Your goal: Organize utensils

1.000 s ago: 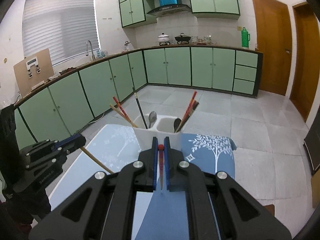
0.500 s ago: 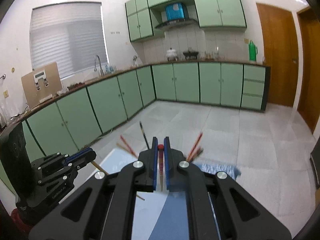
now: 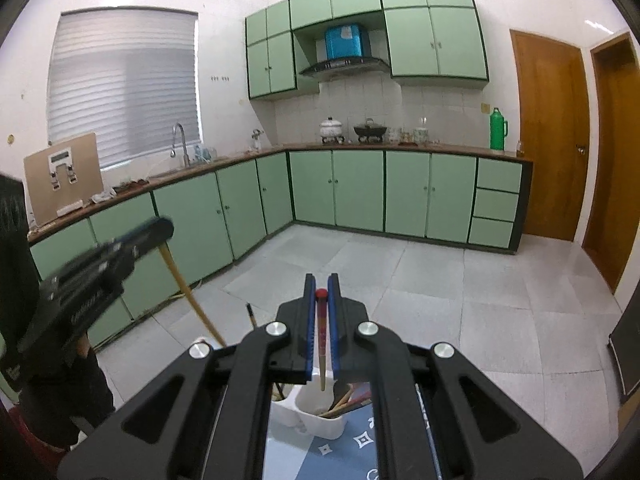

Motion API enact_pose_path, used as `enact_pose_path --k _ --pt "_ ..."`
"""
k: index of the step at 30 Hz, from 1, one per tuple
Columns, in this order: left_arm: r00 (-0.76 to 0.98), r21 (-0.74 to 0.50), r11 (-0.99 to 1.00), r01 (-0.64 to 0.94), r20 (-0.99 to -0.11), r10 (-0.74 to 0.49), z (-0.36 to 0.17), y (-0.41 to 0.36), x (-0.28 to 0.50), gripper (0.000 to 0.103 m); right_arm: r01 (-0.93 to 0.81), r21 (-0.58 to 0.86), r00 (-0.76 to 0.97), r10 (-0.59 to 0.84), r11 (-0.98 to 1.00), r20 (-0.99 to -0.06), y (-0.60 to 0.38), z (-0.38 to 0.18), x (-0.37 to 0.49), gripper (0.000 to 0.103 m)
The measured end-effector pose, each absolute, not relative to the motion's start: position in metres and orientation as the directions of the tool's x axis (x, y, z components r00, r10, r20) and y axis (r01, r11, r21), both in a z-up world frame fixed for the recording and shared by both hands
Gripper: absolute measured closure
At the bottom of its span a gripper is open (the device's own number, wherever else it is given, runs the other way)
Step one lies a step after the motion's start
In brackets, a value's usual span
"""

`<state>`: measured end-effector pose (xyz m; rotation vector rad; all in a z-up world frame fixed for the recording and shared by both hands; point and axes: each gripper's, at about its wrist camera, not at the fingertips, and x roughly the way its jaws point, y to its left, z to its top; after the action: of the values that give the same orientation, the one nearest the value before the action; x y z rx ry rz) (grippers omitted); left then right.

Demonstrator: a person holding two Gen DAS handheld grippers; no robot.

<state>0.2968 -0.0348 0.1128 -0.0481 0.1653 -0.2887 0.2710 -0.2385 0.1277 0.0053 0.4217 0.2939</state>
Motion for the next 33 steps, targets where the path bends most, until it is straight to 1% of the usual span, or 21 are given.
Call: enact_pose_path --k 2,10,12,17,19,20,21,22,23,24,25,27,28,30,31,33 --pt "0.943 -0.068 0.959 0.275 -0.177 -0.283 0.098 -0.038 0.311 0.097 -0.277 0.072 0.862 0.281 0.958 -0.421 -0.237 0.116 0.280 0.098" --pt "0.897 -0.099 0.954 0.284 -0.324 -0.301 0.042 -0.038 0.341 0.096 -0.282 0.081 0.822 0.284 0.956 -0.493 -0.224 0.079 0.302 0.097" --pt "0.892 -0.095 0.953 0.287 -0.335 -0.302 0.037 -0.036 0.338 0.093 -0.280 0.081 0.819 0.282 0.957 -0.499 -0.223 0.073 0.302 0.094" --pt "0.899 -0.079 0.955 0.287 -0.322 -0.296 0.046 -0.031 0.323 0.081 -0.253 0.098 0.829 0.268 0.963 -0.491 -0.230 0.073 0.294 0.093" --pt "0.906 -0.072 0.957 0.280 -0.309 -0.288 0.052 -0.027 0.310 0.072 -0.239 0.103 0.841 0.258 0.966 -0.475 -0.238 0.076 0.285 0.083" --pt "0.908 -0.069 0.958 0.278 -0.305 -0.286 0.053 -0.027 0.304 0.069 -0.224 0.098 0.851 0.243 0.970 -0.465 -0.242 0.078 0.279 0.076" --pt "0.910 -0.065 0.958 0.279 -0.299 -0.285 0.056 -0.026 0.295 0.062 -0.212 0.092 0.859 0.230 0.973 -0.457 -0.245 0.080 0.272 0.070" --pt "0.912 -0.062 0.959 0.278 -0.297 -0.283 0.057 -0.025 0.287 0.055 -0.199 0.084 0.866 0.215 0.976 -0.452 -0.249 0.081 0.265 0.067" --pt "0.914 -0.060 0.959 0.276 -0.294 -0.281 0.058 -0.024 0.279 0.051 -0.191 0.080 0.870 0.206 0.978 -0.447 -0.252 0.082 0.258 0.065" --pt "0.917 -0.059 0.961 0.272 -0.289 -0.277 0.058 -0.021 0.267 0.043 -0.185 0.080 0.872 0.201 0.979 -0.446 -0.256 0.081 0.252 0.061" --pt "0.918 -0.061 0.961 0.269 -0.285 -0.275 0.058 -0.019 0.259 0.038 -0.181 0.079 0.873 0.197 0.980 -0.445 -0.260 0.080 0.247 0.058" --pt "0.920 -0.067 0.962 0.266 -0.281 -0.274 0.057 -0.015 0.245 0.033 -0.168 0.080 0.877 0.186 0.983 -0.442 -0.267 0.076 0.229 0.047" --pt "0.920 -0.068 0.963 0.261 -0.284 -0.270 0.056 -0.012 0.237 0.030 -0.165 0.079 0.877 0.183 0.983 -0.444 -0.269 0.073 0.220 0.045" --pt "0.918 -0.069 0.965 0.253 -0.299 -0.262 0.053 -0.009 0.226 0.025 -0.161 0.081 0.876 0.180 0.984 -0.447 -0.272 0.067 0.203 0.033" --pt "0.916 -0.072 0.966 0.248 -0.307 -0.258 0.050 -0.007 0.219 0.022 -0.159 0.083 0.876 0.179 0.984 -0.448 -0.273 0.064 0.194 0.030" --pt "0.911 -0.073 0.968 0.239 -0.328 -0.250 0.045 -0.005 0.208 0.016 -0.158 0.086 0.876 0.180 0.984 -0.446 -0.273 0.060 0.180 0.017"
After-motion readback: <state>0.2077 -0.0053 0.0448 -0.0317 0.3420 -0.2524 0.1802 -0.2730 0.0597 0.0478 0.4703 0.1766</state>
